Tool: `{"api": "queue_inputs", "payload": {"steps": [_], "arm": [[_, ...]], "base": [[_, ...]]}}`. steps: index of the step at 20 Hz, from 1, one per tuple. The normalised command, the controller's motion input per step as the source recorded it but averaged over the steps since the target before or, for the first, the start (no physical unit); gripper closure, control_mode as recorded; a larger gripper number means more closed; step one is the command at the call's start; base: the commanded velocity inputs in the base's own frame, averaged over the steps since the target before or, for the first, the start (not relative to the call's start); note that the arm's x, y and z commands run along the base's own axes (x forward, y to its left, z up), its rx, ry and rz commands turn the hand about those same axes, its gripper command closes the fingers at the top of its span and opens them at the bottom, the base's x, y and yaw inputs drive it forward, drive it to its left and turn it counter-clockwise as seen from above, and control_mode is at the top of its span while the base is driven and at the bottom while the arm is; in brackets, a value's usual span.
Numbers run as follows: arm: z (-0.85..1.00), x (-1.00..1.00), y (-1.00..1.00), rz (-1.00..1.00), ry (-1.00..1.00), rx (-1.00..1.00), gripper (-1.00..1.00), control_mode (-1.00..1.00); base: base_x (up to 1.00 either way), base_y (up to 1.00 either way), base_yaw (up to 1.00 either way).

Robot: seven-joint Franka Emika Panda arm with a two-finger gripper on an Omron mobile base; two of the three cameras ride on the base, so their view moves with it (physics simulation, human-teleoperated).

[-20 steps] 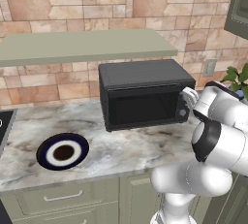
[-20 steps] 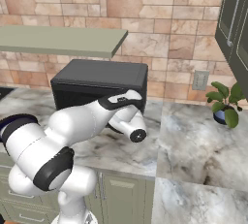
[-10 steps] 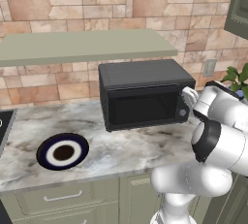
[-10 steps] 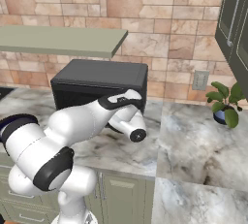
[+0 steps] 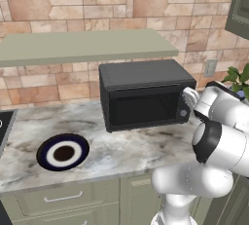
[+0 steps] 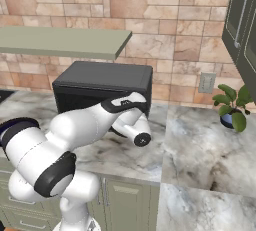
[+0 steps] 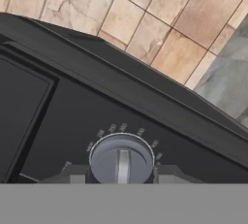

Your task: Pull the toaster oven rack outwards. Pick up the baguette from the plate and place it on the toaster oven rack. Close the toaster oven door fully and set the temperature to the lowest setting.

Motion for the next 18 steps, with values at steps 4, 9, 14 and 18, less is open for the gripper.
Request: {"api": "queue_inputs", "payload": {"steps": [4,9,14,18], "arm": [[0.00,0.00,0.00,0.00,0.00,0.00,1.00,-1.00],[0.00,0.00,0.00,0.00,0.00,0.00,1.00,-1.00],[0.00,0.00,0.00,0.00,-0.01,0.00,1.00,-1.00],[0.00,0.00,0.00,0.00,-0.09,-0.03,1.00,-1.00]], "base": [[0.00,0.00,0.00],[0.00,0.00,0.00],[0.00,0.00,0.00],[0.00,0.00,0.00]]}}
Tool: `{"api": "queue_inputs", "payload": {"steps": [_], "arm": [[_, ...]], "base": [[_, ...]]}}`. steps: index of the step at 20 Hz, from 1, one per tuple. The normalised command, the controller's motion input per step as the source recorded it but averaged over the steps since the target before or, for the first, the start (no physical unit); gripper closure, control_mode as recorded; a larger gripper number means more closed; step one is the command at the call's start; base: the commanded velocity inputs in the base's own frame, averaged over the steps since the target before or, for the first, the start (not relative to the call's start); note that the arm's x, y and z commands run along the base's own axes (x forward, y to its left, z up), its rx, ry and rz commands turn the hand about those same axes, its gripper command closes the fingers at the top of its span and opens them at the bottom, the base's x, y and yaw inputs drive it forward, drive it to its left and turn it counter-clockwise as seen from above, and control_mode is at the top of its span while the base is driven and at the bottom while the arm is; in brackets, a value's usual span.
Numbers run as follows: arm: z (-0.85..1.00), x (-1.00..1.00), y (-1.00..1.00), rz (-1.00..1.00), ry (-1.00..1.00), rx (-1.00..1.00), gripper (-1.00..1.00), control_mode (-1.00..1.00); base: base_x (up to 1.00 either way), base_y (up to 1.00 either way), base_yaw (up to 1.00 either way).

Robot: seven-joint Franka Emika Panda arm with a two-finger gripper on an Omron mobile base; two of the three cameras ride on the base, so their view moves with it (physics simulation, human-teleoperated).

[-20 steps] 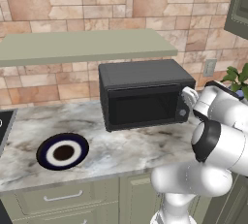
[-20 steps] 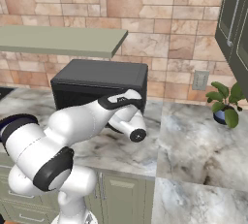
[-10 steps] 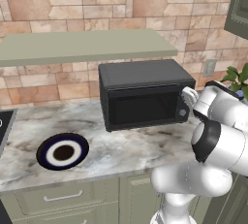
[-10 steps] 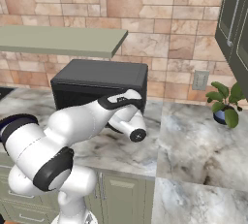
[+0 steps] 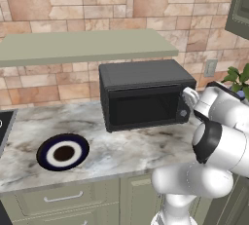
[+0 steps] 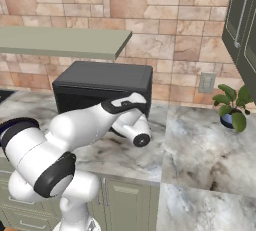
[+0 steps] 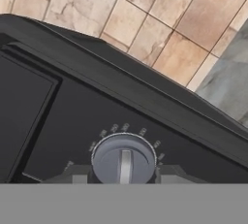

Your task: Pull the toaster oven rack outwards. Pick up the baguette from the plate and place it on the toaster oven rack. Close the toaster oven door fully and set the temperature to the lowest setting.

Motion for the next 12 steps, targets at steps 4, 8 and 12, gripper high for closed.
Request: {"api": "queue_inputs", "payload": {"steps": [4,8,12], "arm": [[0.00,0.00,0.00,0.01,-0.10,-0.06,1.00,-1.00],[-0.01,0.00,0.00,0.06,-0.07,-0.07,1.00,-1.00],[-0.05,0.00,-0.03,0.11,-0.07,-0.09,1.00,-1.00]], "base": [[0.00,0.00,0.00],[0.00,0.00,0.00],[0.00,0.00,0.00]]}}
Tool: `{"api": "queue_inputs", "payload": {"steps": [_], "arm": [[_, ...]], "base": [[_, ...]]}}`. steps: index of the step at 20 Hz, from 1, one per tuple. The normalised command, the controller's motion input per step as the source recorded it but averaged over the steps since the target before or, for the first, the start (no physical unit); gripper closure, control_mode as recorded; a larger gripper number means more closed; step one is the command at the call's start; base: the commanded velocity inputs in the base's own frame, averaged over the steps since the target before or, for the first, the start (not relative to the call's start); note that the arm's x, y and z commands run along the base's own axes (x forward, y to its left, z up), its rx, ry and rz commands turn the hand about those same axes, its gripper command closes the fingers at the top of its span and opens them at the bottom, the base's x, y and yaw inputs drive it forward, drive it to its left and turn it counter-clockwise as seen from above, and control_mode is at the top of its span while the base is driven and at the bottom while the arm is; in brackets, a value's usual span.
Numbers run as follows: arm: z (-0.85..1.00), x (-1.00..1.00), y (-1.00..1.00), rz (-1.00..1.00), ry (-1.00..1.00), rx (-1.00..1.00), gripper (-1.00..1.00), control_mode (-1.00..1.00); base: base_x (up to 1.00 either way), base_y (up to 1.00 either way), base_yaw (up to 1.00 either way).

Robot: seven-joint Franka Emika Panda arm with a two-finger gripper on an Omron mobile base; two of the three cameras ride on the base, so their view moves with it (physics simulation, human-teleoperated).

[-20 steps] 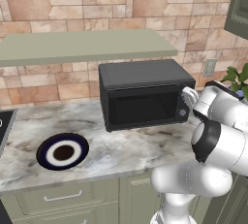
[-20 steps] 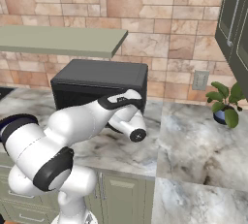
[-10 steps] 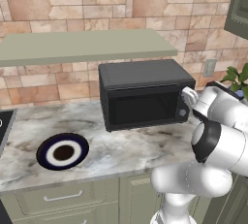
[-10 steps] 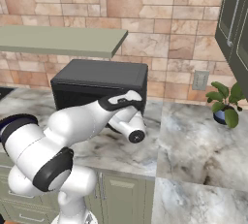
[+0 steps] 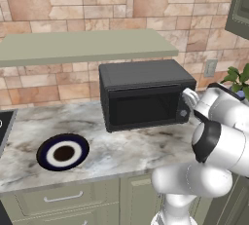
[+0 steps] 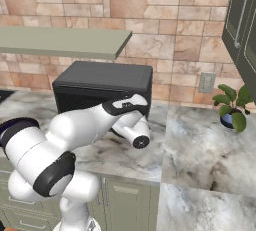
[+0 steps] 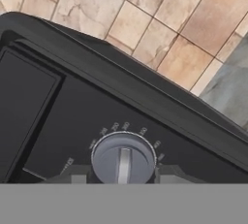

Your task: Pull the toaster oven rack outwards. Pick up the baguette from the plate and place it on the toaster oven rack. Close the toaster oven door fully and set the temperature to the lowest setting.

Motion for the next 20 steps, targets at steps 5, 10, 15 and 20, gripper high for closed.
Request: {"api": "queue_inputs", "payload": {"steps": [5,10,15,20], "arm": [[-0.06,0.00,-0.06,0.14,-0.08,-0.09,1.00,-1.00],[-0.08,0.00,-0.04,0.15,-0.11,-0.13,1.00,-1.00],[-0.07,0.00,-0.01,0.15,-0.21,-0.17,1.00,-1.00],[-0.06,-0.04,-0.02,0.15,-0.29,-0.19,1.00,-1.00]], "base": [[0.00,0.00,0.00],[0.00,0.00,0.00],[0.00,0.00,0.00],[0.00,0.00,0.00]]}}
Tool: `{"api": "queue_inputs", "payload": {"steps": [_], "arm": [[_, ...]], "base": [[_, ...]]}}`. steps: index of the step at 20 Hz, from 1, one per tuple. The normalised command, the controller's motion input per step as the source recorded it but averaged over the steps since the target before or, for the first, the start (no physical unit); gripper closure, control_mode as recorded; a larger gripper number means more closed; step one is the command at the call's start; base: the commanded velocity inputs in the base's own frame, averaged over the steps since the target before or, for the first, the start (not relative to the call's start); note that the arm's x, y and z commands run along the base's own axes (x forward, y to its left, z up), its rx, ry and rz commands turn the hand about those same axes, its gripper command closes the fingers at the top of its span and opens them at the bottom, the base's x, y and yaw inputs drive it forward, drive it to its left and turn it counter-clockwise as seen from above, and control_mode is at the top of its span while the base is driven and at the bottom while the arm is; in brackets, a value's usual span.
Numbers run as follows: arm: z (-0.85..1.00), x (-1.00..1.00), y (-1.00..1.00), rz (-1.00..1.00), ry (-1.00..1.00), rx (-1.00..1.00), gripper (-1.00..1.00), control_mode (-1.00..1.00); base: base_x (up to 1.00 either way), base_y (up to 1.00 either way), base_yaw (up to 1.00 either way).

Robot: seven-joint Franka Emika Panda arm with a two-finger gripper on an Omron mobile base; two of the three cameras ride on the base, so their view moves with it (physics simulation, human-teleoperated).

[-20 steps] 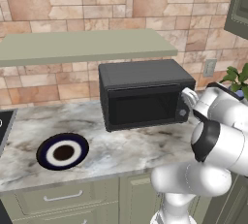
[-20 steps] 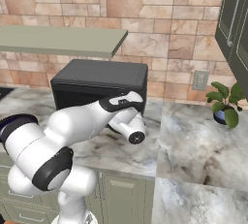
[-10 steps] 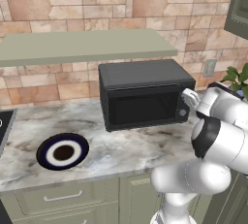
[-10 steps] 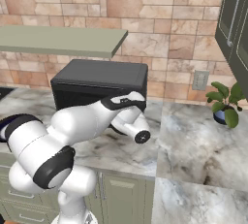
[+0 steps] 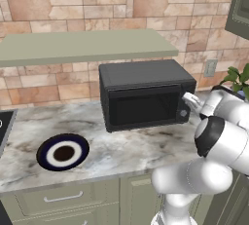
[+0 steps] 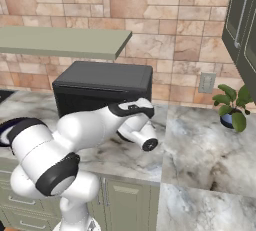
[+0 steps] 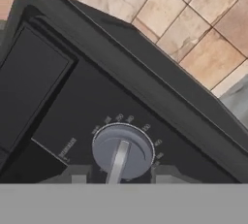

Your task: Pull the toaster oven rack outwards. Pick up the baguette from the plate and place it on the toaster oven rack. Close the toaster oven door fully and set the temperature to the lowest setting.

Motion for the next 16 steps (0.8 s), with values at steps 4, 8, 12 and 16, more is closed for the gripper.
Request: {"api": "queue_inputs", "payload": {"steps": [4,8,12,16], "arm": [[-0.06,-0.02,-0.01,0.14,-0.27,-0.19,1.00,-1.00],[0.00,0.00,0.00,0.10,-0.21,-0.15,1.00,-1.00],[0.00,0.00,0.00,0.04,-0.24,-0.10,1.00,-1.00],[0.00,0.00,0.00,0.04,-0.32,-0.13,1.00,-1.00]], "base": [[0.00,0.00,0.00],[0.00,0.00,0.00],[0.00,0.00,0.00],[0.00,0.00,0.00]]}}
